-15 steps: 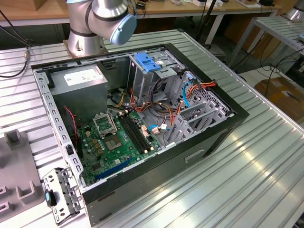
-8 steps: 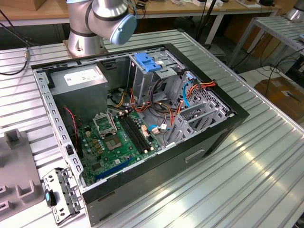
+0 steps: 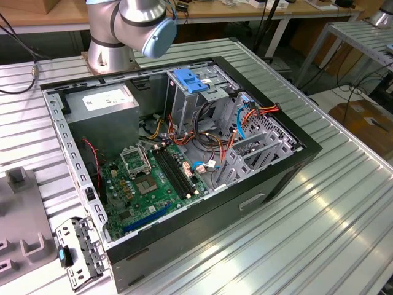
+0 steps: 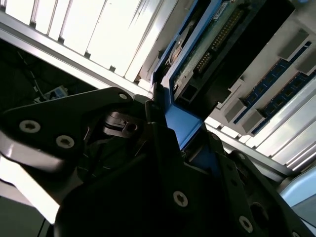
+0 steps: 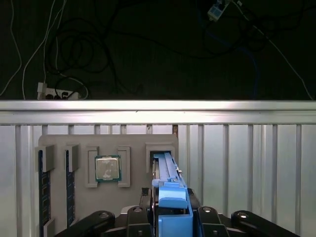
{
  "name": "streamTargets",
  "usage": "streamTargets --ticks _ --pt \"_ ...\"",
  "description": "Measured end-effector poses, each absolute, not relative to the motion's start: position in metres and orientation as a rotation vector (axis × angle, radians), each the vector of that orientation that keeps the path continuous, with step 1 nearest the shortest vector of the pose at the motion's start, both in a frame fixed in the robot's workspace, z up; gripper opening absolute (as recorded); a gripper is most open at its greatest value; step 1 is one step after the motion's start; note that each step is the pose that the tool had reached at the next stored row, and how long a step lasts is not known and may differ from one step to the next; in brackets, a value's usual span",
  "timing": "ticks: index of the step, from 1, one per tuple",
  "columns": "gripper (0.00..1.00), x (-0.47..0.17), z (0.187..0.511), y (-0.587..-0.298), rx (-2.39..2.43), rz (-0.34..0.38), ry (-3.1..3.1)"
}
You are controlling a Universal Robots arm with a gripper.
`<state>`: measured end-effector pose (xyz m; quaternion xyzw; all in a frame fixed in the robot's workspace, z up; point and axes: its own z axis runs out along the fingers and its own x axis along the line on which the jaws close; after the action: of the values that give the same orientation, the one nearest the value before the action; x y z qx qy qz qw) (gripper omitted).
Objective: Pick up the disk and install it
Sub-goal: 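Pick up the disk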
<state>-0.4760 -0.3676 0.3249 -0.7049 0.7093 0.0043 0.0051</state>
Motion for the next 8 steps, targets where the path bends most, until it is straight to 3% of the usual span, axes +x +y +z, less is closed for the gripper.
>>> streamTargets --ticks 8 --pt "0.37 -0.476 0.342 -0.368 -2.207 0.012 2.221"
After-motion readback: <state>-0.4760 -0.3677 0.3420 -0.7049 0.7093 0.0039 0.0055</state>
